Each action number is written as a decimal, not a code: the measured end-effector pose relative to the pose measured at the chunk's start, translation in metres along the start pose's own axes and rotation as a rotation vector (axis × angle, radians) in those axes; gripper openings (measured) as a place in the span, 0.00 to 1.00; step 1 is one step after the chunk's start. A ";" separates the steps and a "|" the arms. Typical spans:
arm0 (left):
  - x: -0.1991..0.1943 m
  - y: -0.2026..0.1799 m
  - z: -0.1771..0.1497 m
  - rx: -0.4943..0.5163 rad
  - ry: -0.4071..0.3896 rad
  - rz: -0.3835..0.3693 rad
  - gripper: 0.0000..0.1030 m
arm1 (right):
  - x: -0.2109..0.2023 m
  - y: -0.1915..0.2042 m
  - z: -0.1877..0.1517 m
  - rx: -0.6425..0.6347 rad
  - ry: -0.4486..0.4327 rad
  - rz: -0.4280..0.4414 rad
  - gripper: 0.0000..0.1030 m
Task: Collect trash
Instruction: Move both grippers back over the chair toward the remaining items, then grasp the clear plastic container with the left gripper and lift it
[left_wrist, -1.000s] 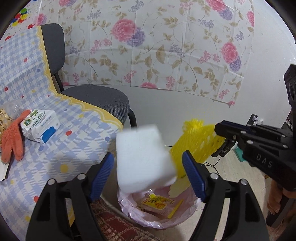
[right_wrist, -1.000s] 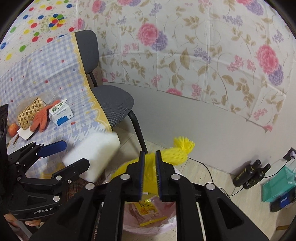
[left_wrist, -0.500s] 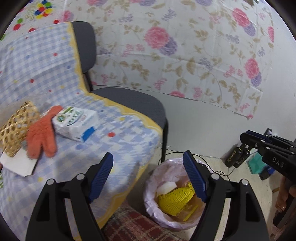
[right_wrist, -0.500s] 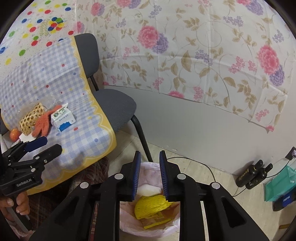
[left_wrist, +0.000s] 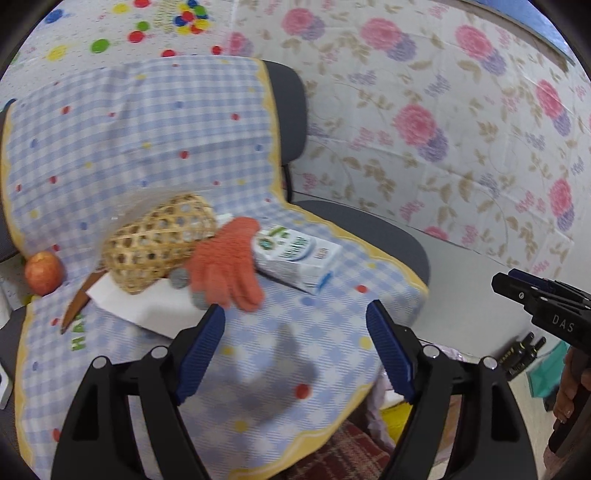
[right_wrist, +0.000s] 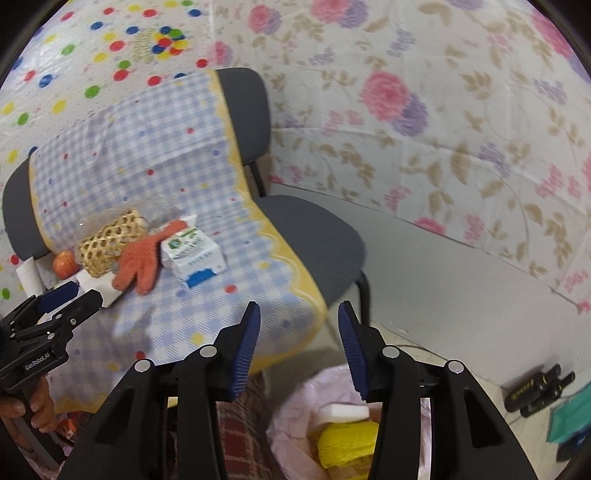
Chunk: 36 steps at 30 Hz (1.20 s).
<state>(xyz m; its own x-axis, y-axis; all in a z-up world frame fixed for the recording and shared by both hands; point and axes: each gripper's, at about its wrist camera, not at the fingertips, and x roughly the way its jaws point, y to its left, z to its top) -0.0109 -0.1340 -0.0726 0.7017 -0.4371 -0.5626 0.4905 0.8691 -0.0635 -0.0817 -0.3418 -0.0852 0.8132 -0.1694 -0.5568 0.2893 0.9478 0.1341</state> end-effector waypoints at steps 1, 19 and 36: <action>-0.001 0.008 0.001 -0.008 -0.005 0.021 0.76 | 0.004 0.007 0.004 -0.015 -0.001 0.012 0.47; 0.009 0.124 0.036 -0.128 -0.057 0.234 0.77 | 0.071 0.093 0.051 -0.126 0.043 0.156 0.48; 0.075 0.144 0.066 -0.015 0.037 0.157 0.50 | 0.114 0.112 0.072 -0.144 0.096 0.169 0.48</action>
<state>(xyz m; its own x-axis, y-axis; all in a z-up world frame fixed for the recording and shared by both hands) 0.1466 -0.0566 -0.0695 0.7495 -0.2868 -0.5967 0.3682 0.9296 0.0157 0.0797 -0.2742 -0.0740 0.7902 0.0147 -0.6127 0.0728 0.9904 0.1177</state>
